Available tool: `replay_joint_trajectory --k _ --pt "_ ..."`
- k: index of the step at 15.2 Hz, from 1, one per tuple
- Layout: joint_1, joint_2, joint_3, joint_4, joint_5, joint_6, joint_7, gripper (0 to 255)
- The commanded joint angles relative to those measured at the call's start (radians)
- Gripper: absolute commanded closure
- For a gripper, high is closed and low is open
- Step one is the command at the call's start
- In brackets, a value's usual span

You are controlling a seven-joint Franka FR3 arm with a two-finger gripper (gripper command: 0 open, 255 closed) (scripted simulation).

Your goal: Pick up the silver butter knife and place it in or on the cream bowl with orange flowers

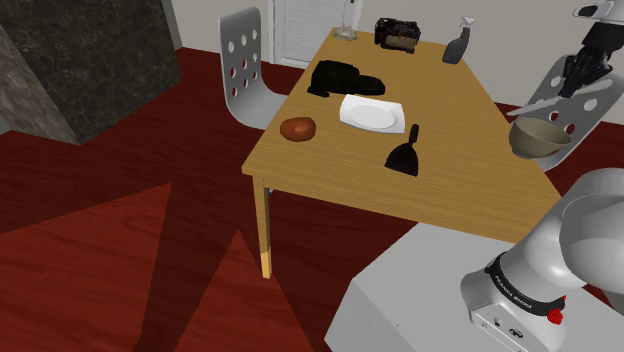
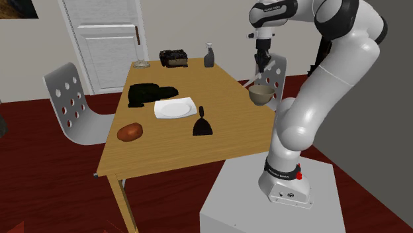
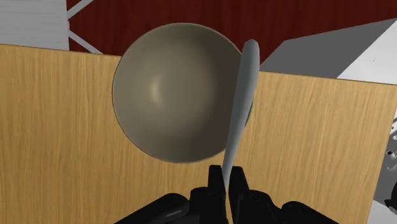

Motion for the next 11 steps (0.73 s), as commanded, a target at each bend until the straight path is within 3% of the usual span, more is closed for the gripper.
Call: replay_joint_trajectory --k 1,2,3,11 --pt "0.050 0.060 -0.098 0.065 0.027 0.006 -0.070 255" --pt "0.083 0.092 -0.160 0.097 0.045 0.009 -0.108 255" --pt "0.158 0.149 -0.283 0.151 0.083 0.015 -0.173 255" --pt "0.173 0.137 -0.318 0.051 0.063 0.116 -0.155 255"
